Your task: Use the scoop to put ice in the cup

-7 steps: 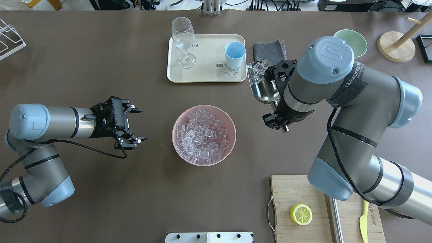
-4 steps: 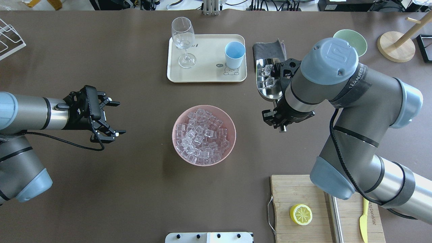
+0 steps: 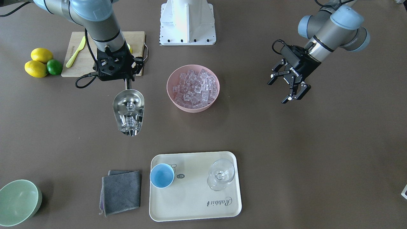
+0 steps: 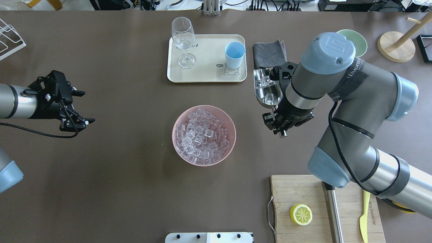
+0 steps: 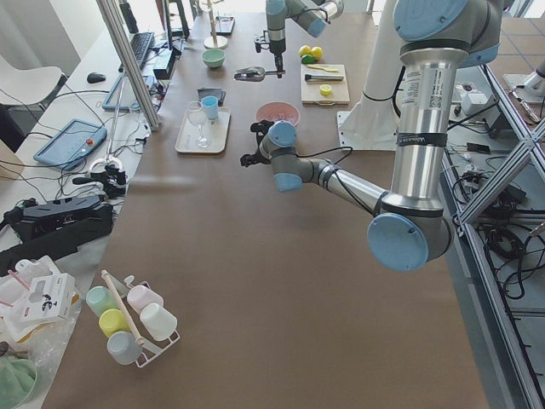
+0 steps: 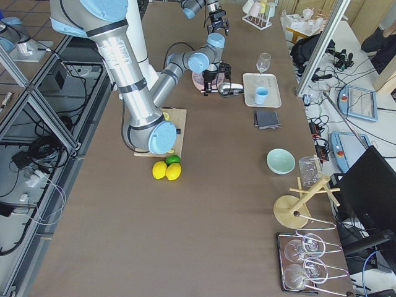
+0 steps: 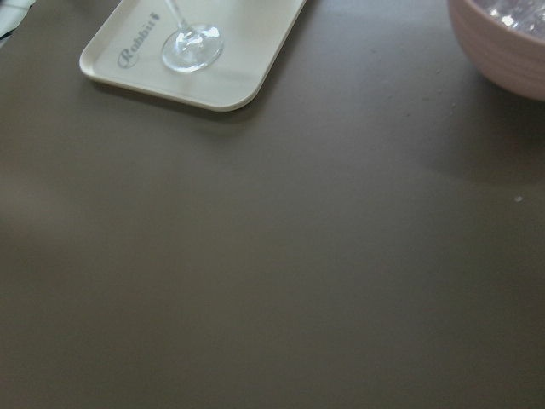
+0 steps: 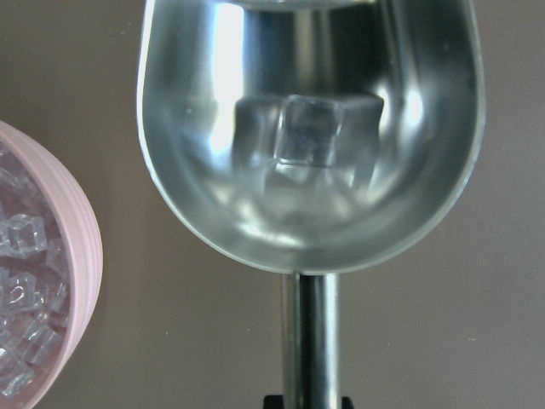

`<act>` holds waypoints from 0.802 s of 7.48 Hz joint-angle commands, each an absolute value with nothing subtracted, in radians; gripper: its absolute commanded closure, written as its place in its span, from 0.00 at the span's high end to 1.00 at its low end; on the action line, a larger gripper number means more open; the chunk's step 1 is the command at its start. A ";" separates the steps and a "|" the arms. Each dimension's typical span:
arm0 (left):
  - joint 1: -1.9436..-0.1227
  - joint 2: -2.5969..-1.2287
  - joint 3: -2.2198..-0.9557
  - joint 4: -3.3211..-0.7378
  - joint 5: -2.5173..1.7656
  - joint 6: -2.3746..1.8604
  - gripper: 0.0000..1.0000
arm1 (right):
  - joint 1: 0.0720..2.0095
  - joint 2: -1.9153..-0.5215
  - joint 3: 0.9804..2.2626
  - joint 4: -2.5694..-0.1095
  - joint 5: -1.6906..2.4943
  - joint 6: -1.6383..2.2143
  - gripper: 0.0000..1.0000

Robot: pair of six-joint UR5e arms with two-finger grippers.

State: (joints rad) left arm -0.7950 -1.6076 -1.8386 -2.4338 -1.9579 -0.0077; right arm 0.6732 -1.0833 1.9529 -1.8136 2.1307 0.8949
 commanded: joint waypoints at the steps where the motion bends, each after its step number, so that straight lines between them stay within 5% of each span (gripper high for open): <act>1: -0.940 -1.554 -1.882 -2.182 -2.038 -0.008 0.99 | 0.725 -1.020 1.853 -1.866 2.314 0.879 0.00; 6: -1.204 -1.527 -1.879 -1.798 -2.154 -0.006 0.99 | 0.828 -0.755 1.601 -2.048 2.445 0.779 0.00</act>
State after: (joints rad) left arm -1.1086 -1.5480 -1.8723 -1.8941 -2.1427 -0.0062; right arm 0.7804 -0.8388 1.7226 -2.0365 2.3695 0.8003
